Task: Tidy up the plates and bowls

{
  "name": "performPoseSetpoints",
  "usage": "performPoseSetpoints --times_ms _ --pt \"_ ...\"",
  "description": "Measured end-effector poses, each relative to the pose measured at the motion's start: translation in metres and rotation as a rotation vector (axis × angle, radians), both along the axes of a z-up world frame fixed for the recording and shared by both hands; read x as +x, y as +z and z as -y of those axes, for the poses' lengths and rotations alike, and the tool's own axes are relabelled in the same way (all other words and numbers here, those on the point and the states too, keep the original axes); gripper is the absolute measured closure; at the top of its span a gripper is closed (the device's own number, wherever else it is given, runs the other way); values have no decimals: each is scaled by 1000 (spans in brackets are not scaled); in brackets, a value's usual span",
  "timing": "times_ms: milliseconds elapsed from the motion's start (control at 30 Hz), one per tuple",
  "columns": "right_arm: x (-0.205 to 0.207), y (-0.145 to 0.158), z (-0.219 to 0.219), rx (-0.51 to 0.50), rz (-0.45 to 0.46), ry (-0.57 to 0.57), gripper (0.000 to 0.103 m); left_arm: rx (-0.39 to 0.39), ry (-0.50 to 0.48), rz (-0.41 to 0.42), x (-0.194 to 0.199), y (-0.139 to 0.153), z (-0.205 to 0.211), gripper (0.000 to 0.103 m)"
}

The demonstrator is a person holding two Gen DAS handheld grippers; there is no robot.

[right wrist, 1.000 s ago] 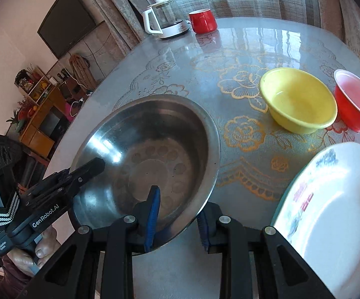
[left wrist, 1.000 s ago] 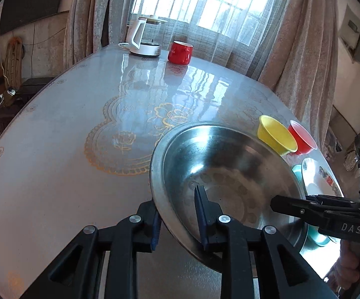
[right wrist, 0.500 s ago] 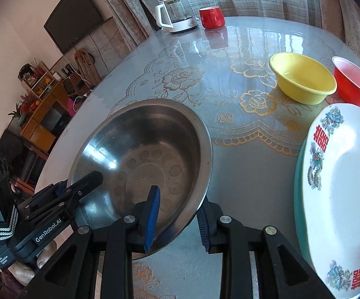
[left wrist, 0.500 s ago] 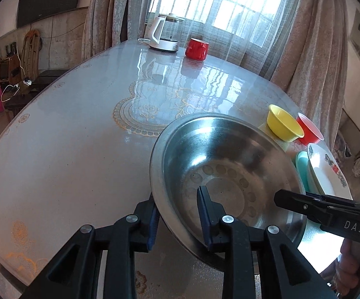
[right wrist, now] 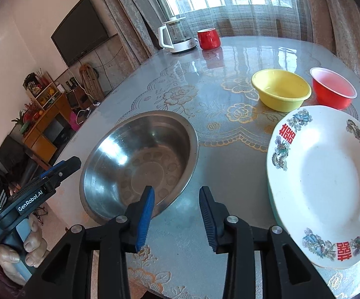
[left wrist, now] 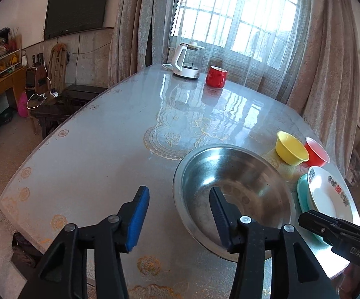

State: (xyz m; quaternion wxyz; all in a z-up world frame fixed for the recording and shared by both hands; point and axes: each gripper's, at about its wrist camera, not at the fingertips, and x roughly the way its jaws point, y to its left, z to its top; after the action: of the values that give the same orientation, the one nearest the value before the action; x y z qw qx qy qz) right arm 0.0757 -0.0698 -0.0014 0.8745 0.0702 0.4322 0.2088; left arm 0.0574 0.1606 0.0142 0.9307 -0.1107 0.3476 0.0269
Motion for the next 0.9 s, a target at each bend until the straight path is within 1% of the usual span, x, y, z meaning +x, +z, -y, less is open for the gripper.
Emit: performPoseSetpoints --times_ms 133,300,433,600,733,900 --pt "-8 10 12 18 24 -27 65 13 -63 18 -8 11 22 52" --pt "-14 14 29 39 18 -88 65 15 -137 34 -14 20 52 52" --pt "-19 15 42 40 5 -130 65 12 -176 41 -12 27 71 52" --pt "-21 17 57 47 14 -167 65 5 -203 31 -9 28 86 52" --pt "-21 14 65 65 -2 -176 65 -3 -221 12 -5 26 91 52" --pt "-19 17 77 62 7 -190 65 -6 -232 -11 2 21 98 52"
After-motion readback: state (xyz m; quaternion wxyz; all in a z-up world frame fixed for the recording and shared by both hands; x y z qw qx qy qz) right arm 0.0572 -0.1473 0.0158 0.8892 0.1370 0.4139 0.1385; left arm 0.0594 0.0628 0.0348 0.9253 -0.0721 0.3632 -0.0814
